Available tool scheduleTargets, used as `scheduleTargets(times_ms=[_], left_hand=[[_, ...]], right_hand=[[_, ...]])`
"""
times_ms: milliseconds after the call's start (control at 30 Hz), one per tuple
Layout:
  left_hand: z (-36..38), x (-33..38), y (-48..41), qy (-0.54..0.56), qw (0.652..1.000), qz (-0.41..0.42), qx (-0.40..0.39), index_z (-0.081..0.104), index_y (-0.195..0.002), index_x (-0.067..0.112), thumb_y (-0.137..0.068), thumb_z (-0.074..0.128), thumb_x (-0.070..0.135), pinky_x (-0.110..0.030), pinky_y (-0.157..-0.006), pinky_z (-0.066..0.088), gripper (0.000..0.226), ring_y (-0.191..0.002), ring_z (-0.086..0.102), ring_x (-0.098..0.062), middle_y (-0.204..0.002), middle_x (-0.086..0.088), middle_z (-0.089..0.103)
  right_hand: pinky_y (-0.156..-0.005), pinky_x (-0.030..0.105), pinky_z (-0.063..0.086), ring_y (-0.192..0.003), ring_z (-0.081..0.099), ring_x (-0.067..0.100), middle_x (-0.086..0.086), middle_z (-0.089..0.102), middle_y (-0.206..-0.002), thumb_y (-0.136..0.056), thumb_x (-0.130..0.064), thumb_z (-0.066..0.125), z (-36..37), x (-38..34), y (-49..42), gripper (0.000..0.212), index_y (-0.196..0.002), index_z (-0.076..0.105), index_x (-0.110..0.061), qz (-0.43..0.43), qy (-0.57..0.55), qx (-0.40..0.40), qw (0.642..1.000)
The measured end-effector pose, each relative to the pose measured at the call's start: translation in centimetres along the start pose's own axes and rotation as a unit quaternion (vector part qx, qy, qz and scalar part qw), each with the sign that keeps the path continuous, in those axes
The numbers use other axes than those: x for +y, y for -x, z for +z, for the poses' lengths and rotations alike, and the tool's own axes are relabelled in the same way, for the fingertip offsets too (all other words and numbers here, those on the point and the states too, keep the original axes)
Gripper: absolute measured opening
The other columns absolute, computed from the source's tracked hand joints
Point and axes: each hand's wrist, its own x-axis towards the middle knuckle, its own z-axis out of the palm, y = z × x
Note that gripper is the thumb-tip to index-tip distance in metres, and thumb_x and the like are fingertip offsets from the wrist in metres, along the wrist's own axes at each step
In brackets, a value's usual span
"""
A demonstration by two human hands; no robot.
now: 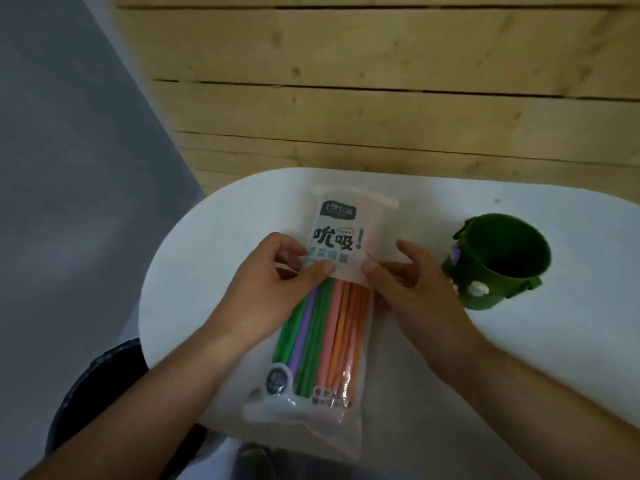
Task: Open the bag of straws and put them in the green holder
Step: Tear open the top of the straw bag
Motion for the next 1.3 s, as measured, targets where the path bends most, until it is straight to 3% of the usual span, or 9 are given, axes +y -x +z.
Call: scheduleTargets(times_ms=[133,300,400,567,733,867,1067,1200,1300], left_hand=[[0.1,1.1,0.4,-0.015,0.999,0.029,0.009,0.057,-0.096,0.022,-0.078,0.074,0.056,-0.024,-0.066,0.051,0.042,-0.085,0.068,-0.011,-0.097,0.004,0.066],[-0.5,3.3,3.0,0.005,0.997,0.069,0.028,0.051,-0.079,0.018,-0.079,0.075,0.055,-0.037,-0.072,0.052,0.044,-0.077,0.062,-0.019,-0.087,-0.011,0.065],[-1.1,4.9,5.5,0.030,0.995,0.094,0.029,0.050,-0.080,0.017,-0.079,0.077,0.051,-0.032,-0.067,0.048,0.043,-0.072,0.059,-0.014,-0.080,-0.005,0.060],[-1.0,7.0,8.6,0.032,0.991,0.128,0.019,0.051,-0.085,0.016,-0.070,0.082,0.055,-0.050,-0.079,0.057,0.052,-0.083,0.070,-0.029,-0.099,-0.020,0.069],[-0.5,8.8,10.0,0.034,0.981,0.180,0.070,0.059,-0.093,0.020,-0.079,0.081,0.042,-0.024,-0.076,0.052,0.034,-0.091,0.063,-0.004,-0.101,0.004,0.067],[0.0,9.4,11.0,-0.060,0.963,0.213,0.152,0.062,-0.109,0.035,-0.087,0.070,0.045,-0.028,-0.090,0.045,0.026,-0.117,0.052,-0.012,-0.121,0.005,0.050],[1.1,10.5,14.1,0.049,0.963,0.232,0.128,0.059,-0.101,0.034,-0.083,0.073,0.045,-0.009,-0.074,0.045,0.025,-0.098,0.057,0.008,-0.113,0.010,0.061],[0.7,10.4,15.1,0.122,0.961,0.232,0.092,0.061,-0.083,0.022,-0.079,0.074,0.050,-0.020,-0.076,0.049,0.031,-0.097,0.063,-0.012,-0.096,0.001,0.067],[0.3,9.9,15.3,0.139,0.961,0.225,0.074,0.062,-0.078,0.020,-0.073,0.073,0.058,-0.028,-0.081,0.050,0.040,-0.096,0.062,-0.013,-0.092,0.000,0.067]], right_hand=[[-0.091,0.038,0.056,-0.102,0.070,0.017,0.001,0.071,-0.119,-0.086,-0.044,0.069,-1.0,-1.0,0.4,0.079,-0.152,0.031,-0.022,-0.006,-0.038,-0.028,0.999],[-0.086,0.039,0.060,-0.095,0.074,0.015,0.000,0.076,-0.109,-0.089,-0.043,0.064,-1.8,-3.1,3.1,0.044,-0.124,0.065,-0.017,-0.069,-0.050,-0.072,0.994],[-0.082,0.037,0.061,-0.092,0.075,0.014,-0.001,0.077,-0.105,-0.090,-0.044,0.064,-2.2,-4.6,5.7,0.038,-0.116,0.068,-0.016,-0.121,-0.044,-0.048,0.991],[-0.079,0.039,0.061,-0.094,0.075,0.022,0.003,0.077,-0.106,-0.090,-0.044,0.067,-4.2,-7.5,9.1,0.039,-0.120,0.065,-0.018,-0.189,-0.108,0.026,0.976],[-0.072,0.038,0.063,-0.084,0.076,0.022,0.006,0.076,-0.096,-0.094,-0.030,0.065,-6.2,-9.2,12.3,0.015,-0.102,0.066,-0.018,-0.234,-0.124,0.097,0.960],[-0.068,0.041,0.061,-0.080,0.070,0.028,0.011,0.069,-0.087,-0.091,-0.020,0.068,-5.8,-7.8,13.9,0.014,-0.085,0.055,-0.016,-0.307,-0.034,0.132,0.942],[-0.062,0.013,0.047,-0.073,0.060,-0.002,-0.016,0.063,-0.081,-0.090,-0.007,0.068,-4.4,-5.7,15.1,0.015,-0.088,0.053,-0.012,-0.388,0.018,0.024,0.921],[-0.076,0.019,0.053,-0.096,0.068,0.007,-0.011,0.071,-0.097,-0.092,-0.010,0.065,-4.1,-5.3,15.6,0.007,-0.096,0.062,-0.006,-0.379,-0.038,-0.077,0.922],[-0.084,0.027,0.053,-0.101,0.068,0.014,-0.006,0.072,-0.100,-0.087,-0.026,0.065,-4.0,-5.5,15.5,0.021,-0.095,0.067,-0.007,-0.365,-0.047,-0.083,0.926]])
